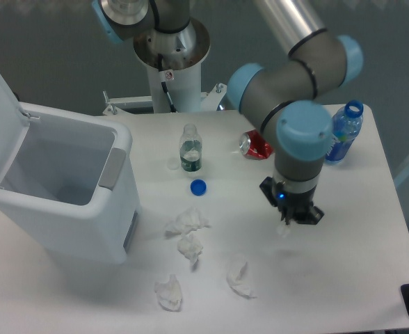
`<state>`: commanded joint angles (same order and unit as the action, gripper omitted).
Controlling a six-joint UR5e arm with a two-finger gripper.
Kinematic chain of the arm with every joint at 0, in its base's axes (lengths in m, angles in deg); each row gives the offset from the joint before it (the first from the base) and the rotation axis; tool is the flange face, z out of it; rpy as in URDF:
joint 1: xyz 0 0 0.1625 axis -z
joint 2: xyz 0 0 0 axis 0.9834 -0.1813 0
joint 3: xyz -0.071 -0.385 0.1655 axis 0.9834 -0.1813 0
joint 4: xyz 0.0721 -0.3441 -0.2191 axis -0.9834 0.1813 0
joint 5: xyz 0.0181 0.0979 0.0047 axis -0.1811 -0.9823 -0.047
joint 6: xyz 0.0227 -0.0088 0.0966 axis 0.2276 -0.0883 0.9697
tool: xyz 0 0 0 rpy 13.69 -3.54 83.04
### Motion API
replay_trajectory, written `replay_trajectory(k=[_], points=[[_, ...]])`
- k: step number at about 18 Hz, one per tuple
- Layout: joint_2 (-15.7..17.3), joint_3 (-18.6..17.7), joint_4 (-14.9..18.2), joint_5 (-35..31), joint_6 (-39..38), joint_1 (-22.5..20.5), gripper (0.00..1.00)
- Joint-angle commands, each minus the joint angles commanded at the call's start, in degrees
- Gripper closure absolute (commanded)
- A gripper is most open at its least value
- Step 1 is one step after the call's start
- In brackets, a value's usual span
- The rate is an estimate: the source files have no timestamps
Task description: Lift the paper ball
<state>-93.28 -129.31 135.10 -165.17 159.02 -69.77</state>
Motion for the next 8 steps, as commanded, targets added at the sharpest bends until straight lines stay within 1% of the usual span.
replay_trajectory(k=[2,3,6,8], points=[[-0.2,1.9,2.1,-0.6,0.4,0.1,0.97],[-0.2,2.2,2.3,-1.2,0.5,0.3,0.97],[0.3,2.5,3.2,-1.5,1.3,0.6,0.96],[1.0,1.9,3.5,-1.7,1.7,0.8,0.96]])
